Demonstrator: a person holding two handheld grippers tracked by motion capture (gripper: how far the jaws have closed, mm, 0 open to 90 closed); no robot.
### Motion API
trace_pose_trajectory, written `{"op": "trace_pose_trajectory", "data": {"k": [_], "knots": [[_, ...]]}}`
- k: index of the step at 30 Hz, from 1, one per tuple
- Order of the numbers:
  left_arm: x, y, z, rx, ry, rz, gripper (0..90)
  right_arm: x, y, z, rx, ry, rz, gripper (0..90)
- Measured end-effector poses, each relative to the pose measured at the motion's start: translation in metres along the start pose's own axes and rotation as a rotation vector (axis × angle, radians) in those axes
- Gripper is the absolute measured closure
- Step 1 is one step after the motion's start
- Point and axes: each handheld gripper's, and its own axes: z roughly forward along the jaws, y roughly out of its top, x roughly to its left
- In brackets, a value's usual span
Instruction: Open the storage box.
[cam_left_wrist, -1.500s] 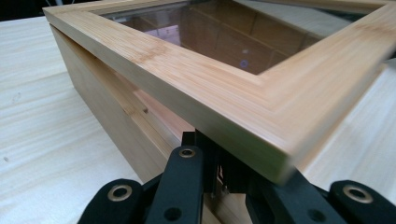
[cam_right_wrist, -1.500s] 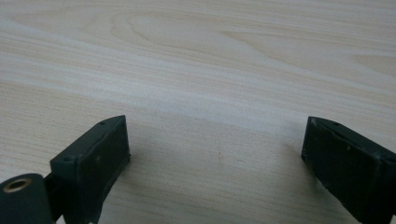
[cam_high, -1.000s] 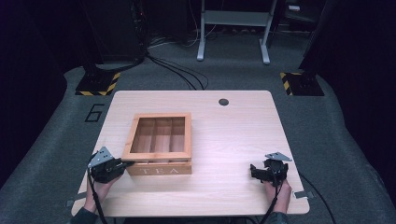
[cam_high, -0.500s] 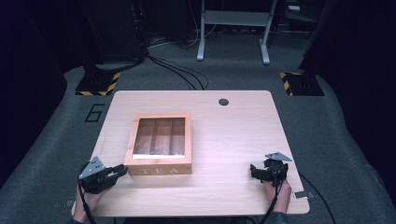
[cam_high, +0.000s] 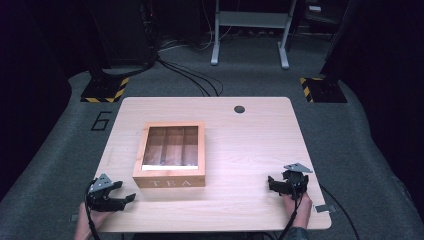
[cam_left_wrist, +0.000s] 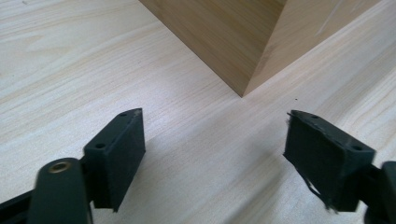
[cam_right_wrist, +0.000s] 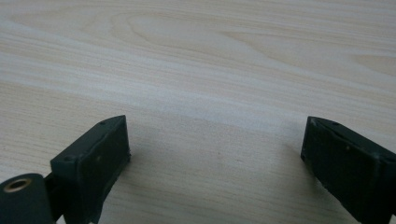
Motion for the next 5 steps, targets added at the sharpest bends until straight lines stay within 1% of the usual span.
{"op": "trace_pose_trajectory", "data": {"k": [4, 5], "knots": [[-0.0004, 0.0010, 0.0017, 0.015, 0.021, 0.020, 15.7, 0.0000, 0.0000, 0.0000, 0.000, 0.000, 0.000, 7.4], [-0.0009, 0.0007, 0.0026, 0.008, 0.030, 0.018, 15.4, 0.0000, 0.0000, 0.0000, 0.000, 0.000, 0.001, 7.4]]}}
